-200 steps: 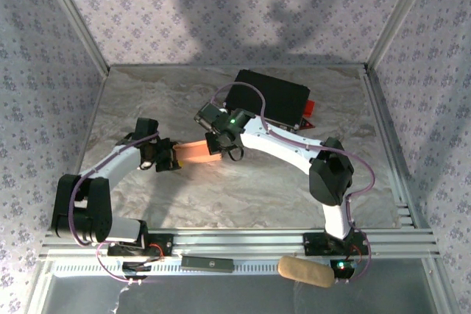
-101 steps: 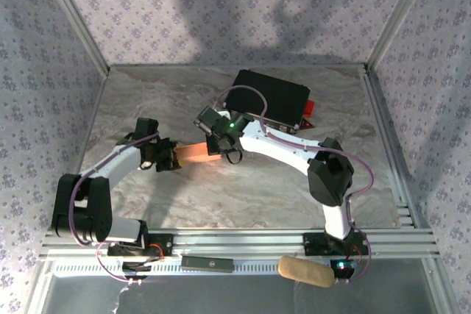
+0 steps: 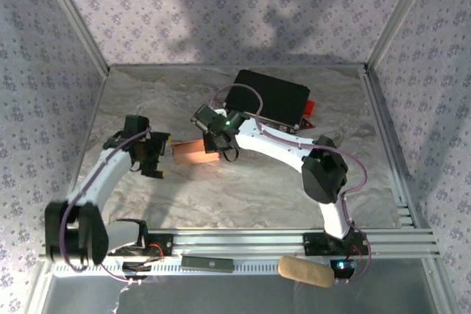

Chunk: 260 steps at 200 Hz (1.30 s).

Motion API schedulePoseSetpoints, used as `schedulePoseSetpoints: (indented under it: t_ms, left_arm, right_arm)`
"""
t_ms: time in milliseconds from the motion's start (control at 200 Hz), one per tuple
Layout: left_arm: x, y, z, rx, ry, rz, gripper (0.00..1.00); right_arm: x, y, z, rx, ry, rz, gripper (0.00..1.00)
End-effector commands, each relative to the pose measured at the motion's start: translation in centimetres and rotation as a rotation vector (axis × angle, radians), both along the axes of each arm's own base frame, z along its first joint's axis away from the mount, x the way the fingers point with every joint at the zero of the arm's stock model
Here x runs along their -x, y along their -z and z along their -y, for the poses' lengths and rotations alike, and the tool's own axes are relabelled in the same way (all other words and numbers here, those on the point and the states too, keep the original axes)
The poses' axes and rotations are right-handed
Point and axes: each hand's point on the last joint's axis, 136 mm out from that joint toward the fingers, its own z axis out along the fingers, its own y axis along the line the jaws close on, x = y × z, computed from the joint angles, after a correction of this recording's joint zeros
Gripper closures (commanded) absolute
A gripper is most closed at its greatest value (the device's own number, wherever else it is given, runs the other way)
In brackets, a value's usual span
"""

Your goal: Fold the paper box

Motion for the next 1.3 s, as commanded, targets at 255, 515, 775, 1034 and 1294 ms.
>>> schedulePoseSetpoints:
  t_ms: [255,515,775,1034,1294]
  left_arm:
    - [0.9,-7.2,2.0,-0.521,0.704,0.316,0.56]
    - [-0.3,-7.6,2.8,-0.779,0.990,0.233,0.62]
    - [-0.9,-6.6,2.0,-0.876,1.024,0.129,0.59]
    - [-2.5,-4.8,3.9,-0.791,1.017,0.168,0.55]
    - [-2.8,-4.6,4.3,-0.775,1.019,0.139,0.64]
  right_arm:
    - [0.2,0.7,0.2,0.028,-0.055,-0.073,1.00]
    - [0.1,0.8,0.2,0.027,-0.063,-0.084,1.00]
    - [-0.2,0.9,0.3,0.029,-0.058,-0.090,1.00]
    - [-0.1,1.2,0.2,0.030,-0.061,-0.093,1.00]
    - [-0.1,1.2,0.3,0.029,-0.059,-0.093,1.00]
